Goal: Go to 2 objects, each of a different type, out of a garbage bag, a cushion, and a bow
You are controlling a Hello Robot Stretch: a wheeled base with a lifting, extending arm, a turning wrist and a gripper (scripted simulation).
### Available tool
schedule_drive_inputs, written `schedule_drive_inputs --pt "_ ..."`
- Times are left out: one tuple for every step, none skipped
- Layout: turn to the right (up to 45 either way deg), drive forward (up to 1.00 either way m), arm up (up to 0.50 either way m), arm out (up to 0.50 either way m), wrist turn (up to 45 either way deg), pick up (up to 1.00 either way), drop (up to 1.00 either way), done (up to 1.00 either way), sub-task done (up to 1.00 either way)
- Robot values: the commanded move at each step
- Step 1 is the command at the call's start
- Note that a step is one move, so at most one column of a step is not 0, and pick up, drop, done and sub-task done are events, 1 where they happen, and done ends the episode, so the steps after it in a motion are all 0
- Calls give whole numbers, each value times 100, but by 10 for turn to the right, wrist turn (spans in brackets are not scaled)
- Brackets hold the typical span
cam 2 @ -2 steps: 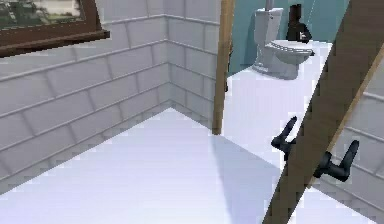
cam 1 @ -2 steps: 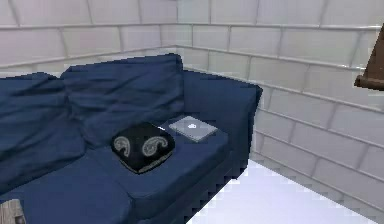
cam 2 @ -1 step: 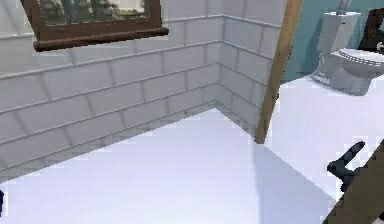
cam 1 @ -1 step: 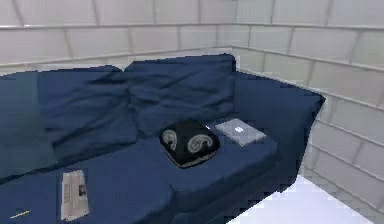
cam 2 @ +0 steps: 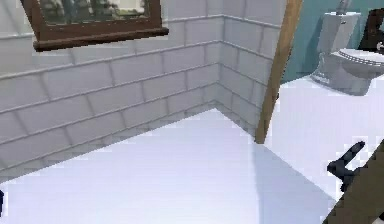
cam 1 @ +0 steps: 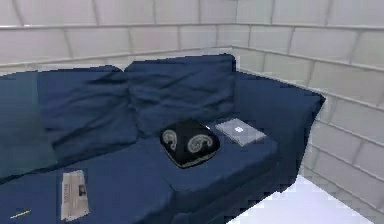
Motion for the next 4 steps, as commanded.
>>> schedule_drive_inputs --pt "-450 0 0 0 0 0 0 0 0" --pt "-450 0 0 0 0 0 0 0 0" --pt "-300 0 0 0 0 0 0 0 0" --pt "0 100 0 0 0 0 0 0 0"
